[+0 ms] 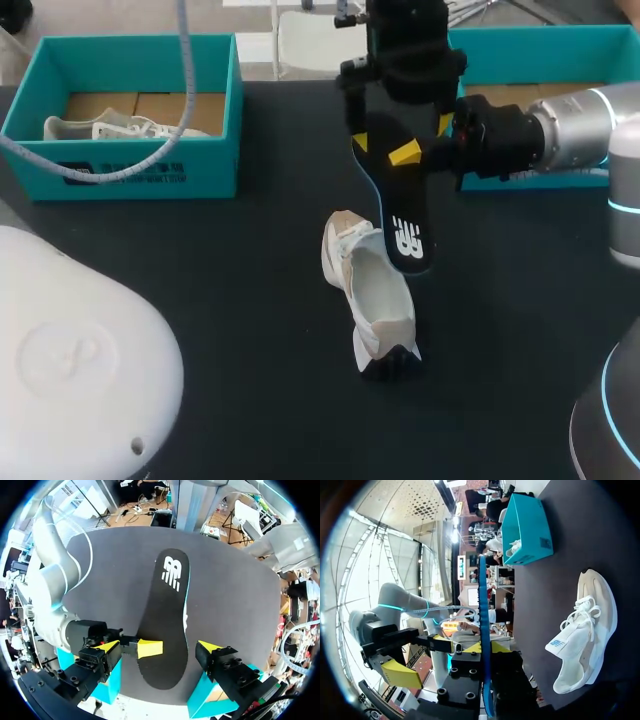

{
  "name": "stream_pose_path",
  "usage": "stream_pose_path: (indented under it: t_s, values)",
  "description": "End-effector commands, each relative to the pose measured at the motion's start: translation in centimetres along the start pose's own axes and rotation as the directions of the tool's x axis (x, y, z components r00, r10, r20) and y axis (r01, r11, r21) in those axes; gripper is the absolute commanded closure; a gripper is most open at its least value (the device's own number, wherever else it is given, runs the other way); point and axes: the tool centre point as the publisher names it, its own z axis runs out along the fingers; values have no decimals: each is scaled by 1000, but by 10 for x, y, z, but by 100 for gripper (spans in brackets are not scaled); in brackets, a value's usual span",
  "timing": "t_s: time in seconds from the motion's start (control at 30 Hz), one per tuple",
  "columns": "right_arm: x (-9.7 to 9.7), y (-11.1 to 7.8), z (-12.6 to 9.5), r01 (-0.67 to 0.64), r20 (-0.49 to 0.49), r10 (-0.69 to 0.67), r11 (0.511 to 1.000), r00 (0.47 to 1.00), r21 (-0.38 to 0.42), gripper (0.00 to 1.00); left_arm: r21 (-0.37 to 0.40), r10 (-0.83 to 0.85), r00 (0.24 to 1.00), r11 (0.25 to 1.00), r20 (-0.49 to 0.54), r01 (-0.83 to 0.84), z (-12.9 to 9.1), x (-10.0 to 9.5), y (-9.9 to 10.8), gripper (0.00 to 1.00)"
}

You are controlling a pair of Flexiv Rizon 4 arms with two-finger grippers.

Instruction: Take the shoe out of the shoebox, open the shoe tongue, remove and reinsert the insole, then place the shoe into the shoebox

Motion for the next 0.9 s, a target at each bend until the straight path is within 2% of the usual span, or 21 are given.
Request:
stream_pose_path:
  t_s: [0.03, 0.17, 0.27, 0.37, 0.63, 0.73, 0.9]
  values:
    - [0, 0, 0, -1, 0, 1, 1000, 1000, -1, 100, -3, 14, 999, 1000, 29, -14, 3, 2, 2, 0]
    - [-1, 1, -1, -1, -2, 1, 1000, 1000, -1, 100, 22, 77, 986, 996, 149, -81, 7, 6, 4, 0]
    - [-1, 0, -3, -3, -2, 3, 1000, 1000, -2, 100, 69, 141, 948, 983, 286, -167, 7, 14, 9, 0]
    - [-1, -2, -5, -6, 0, 6, 1000, 1000, -5, 100, 84, 154, 918, 977, 365, -197, 6, 22, 11, 0]
    - [0, -5, -10, -14, 3, 14, 1000, 1000, -14, 100, 64, 130, 873, 981, 470, -181, -8, 41, 7, 0]
    - [1, -6, -12, -17, 5, 17, 1000, 1000, -13, 100, 94, 147, 876, 973, 459, -212, -12, 47, 4, 0]
    - [2, -7, -16, -20, 5, 20, 1000, 1000, -8, 100, 94, 147, 876, 973, 459, -212, -12, 47, 4, 0]
